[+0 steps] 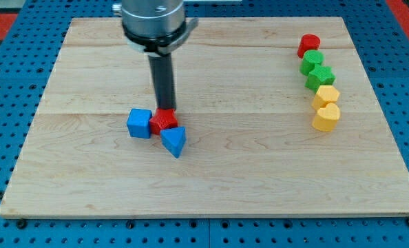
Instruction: Move the red star towards the center
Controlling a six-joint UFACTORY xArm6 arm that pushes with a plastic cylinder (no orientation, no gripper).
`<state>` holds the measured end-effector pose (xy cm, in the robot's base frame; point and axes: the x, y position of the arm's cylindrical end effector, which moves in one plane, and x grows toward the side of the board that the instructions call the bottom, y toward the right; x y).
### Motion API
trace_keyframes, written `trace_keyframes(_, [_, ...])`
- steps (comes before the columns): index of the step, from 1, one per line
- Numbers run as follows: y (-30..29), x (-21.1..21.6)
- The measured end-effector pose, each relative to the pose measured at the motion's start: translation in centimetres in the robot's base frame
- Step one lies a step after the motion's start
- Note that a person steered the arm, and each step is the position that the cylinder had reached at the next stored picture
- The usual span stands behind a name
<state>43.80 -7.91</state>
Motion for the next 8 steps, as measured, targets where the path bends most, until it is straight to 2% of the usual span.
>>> trace_keyframes(2, [-1.3, 3.7])
trace_keyframes(4, [3.1, 9.3])
trace_keyframes(5, [0.2, 12.0])
trace_keyframes(6, [3.9, 13.4])
trace_keyframes(7, [10.1, 12.0])
trace_keyframes(8, [10.3, 11.1])
